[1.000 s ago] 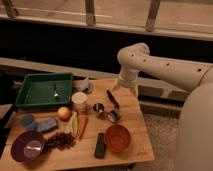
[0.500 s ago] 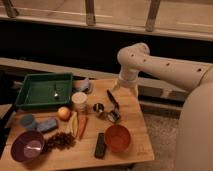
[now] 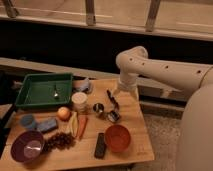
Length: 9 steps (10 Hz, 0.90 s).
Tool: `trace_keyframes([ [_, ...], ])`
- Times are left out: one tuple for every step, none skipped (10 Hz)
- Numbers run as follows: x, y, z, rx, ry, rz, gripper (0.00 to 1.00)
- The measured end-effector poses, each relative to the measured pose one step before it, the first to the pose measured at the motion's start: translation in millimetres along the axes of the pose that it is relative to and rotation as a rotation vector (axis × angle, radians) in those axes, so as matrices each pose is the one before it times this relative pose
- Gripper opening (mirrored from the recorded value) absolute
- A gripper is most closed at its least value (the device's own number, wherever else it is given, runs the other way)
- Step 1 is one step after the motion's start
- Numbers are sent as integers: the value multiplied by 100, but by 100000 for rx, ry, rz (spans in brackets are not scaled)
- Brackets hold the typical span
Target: Stack bowls on top of each other
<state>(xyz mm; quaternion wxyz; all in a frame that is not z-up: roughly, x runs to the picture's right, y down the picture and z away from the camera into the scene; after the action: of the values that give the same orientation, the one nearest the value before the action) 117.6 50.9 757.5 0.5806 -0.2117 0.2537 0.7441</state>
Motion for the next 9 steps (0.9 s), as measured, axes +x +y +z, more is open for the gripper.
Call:
trace_keyframes([
  [579, -370, 390, 1329, 809, -1717, 80],
  [821, -558, 574, 1311, 1736, -1913, 80],
  [521, -444, 423, 875, 1408, -1148, 80],
  [979, -642, 631, 1188, 2807, -1829, 80],
  [709, -669, 374, 444, 2171, -936, 80],
  [681, -1004, 345, 43, 2200, -16, 80],
  [733, -1230, 411, 3, 2440, 236, 80],
  [1001, -650, 895, -197, 5662, -1241, 80],
  [611, 102, 748, 75, 3849, -2172, 80],
])
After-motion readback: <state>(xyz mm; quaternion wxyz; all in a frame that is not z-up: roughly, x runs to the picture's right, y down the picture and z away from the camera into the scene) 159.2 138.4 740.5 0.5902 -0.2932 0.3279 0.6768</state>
